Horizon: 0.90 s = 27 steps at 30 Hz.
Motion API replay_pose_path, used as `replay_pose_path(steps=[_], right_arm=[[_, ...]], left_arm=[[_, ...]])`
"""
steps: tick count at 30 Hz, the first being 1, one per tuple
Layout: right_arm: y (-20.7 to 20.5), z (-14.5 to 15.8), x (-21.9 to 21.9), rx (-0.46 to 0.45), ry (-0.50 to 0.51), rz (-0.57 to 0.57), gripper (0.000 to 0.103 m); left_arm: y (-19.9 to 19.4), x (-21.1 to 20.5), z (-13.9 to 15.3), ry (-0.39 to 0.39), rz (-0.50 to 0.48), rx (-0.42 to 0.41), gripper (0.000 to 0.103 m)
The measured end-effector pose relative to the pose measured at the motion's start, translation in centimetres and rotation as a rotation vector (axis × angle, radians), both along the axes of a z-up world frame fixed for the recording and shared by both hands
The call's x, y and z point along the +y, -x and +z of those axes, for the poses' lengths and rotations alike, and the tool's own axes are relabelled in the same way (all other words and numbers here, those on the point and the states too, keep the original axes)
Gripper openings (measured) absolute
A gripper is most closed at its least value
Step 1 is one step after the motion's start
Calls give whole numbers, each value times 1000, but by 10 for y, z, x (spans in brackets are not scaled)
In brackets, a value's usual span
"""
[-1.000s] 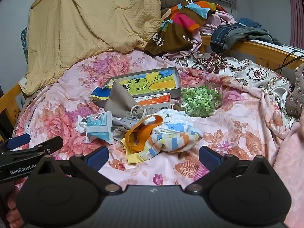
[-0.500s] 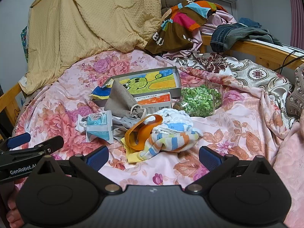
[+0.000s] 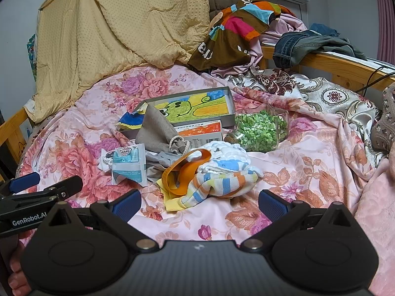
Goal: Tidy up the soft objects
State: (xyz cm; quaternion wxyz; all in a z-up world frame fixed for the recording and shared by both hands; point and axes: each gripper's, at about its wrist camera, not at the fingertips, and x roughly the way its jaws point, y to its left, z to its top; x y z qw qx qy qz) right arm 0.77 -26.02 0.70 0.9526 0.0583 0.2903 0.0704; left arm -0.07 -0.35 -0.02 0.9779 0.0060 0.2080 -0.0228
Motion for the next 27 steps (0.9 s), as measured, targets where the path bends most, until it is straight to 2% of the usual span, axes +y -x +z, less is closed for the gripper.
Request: replay_pose_path(steps=[27], right_arm=[[1, 1, -2, 0, -2, 0, 103]], left_arm=[[0, 0, 0, 1, 1, 0, 102]])
